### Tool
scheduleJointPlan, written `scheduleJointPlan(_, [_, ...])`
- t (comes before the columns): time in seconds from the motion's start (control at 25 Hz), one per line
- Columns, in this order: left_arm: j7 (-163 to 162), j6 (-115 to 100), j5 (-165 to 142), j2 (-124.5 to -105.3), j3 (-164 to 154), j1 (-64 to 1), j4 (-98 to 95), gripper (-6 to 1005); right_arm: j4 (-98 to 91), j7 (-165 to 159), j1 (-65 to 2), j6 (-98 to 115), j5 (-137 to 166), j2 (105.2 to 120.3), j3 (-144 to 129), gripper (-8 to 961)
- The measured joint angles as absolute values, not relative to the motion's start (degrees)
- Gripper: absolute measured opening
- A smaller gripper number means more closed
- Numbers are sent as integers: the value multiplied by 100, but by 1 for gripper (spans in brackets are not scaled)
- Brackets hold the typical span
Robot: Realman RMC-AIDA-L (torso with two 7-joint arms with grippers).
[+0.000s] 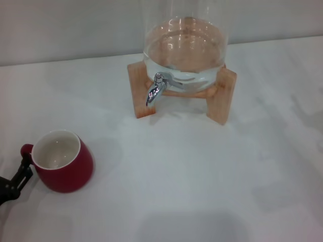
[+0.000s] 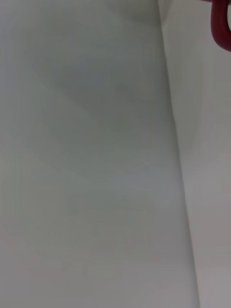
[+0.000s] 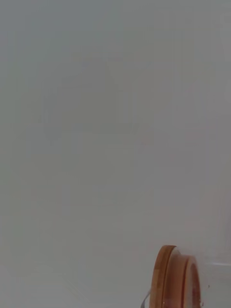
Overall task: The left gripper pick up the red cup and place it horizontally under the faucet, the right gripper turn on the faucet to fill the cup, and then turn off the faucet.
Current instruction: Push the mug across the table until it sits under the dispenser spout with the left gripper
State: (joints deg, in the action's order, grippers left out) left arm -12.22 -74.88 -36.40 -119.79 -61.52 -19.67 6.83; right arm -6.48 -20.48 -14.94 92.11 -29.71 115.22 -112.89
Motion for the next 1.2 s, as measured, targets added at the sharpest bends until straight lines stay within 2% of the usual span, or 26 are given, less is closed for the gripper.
scheduleJointPlan(1.2, [-1214, -7475, -3728, -11977, -6152, -2009, 558, 837, -624, -2048, -1483, 9264, -2971, 11522, -11356, 872])
